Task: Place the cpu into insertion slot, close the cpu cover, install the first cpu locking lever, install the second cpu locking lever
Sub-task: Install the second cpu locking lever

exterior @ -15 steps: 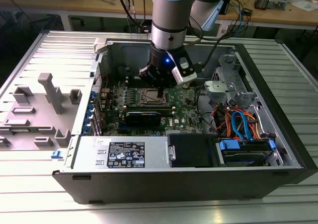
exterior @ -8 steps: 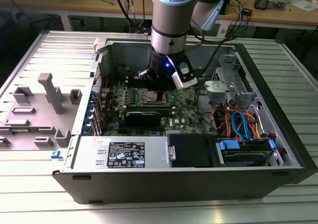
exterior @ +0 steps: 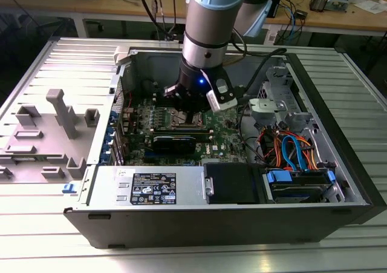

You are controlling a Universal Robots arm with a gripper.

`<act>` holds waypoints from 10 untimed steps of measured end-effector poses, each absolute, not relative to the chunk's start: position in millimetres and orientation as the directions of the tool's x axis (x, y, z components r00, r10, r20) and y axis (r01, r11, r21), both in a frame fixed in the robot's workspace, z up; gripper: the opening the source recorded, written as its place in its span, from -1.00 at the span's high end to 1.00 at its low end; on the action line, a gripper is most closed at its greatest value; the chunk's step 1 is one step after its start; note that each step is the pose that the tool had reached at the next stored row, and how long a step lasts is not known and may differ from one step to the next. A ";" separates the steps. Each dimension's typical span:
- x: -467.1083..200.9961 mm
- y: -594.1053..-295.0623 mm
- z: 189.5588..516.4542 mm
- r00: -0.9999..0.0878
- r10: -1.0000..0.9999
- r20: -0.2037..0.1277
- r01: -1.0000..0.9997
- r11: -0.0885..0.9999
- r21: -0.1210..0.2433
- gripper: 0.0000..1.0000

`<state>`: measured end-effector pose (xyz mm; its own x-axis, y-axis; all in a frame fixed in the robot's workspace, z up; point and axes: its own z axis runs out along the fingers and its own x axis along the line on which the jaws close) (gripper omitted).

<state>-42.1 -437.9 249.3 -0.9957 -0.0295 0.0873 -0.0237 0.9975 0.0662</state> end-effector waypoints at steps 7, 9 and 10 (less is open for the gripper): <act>-44.6 -447.7 248.5 -0.995 -0.036 0.097 -0.022 0.991 0.134 0.79; -45.8 -448.7 247.6 -0.994 -0.037 0.099 -0.022 0.989 0.143 0.79; -46.5 -448.9 246.9 -0.994 -0.037 0.099 -0.022 0.989 0.145 0.79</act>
